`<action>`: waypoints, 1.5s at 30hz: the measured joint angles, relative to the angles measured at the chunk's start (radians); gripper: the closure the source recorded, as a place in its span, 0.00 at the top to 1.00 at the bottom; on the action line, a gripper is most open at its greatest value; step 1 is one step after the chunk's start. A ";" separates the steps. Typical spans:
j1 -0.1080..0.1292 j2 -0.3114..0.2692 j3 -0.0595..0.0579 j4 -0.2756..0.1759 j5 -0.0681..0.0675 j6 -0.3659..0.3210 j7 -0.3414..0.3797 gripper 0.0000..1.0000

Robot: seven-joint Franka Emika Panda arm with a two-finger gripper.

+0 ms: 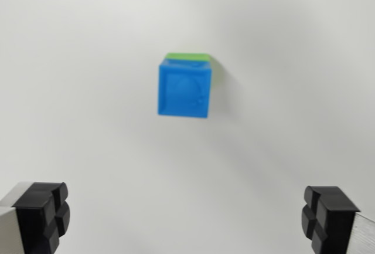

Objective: Stack cube

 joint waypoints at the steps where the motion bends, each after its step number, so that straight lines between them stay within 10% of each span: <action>1: 0.000 -0.003 0.000 0.005 0.000 -0.008 0.000 1.00; 45: 0.000 -0.030 0.000 0.085 0.004 -0.117 -0.004 1.00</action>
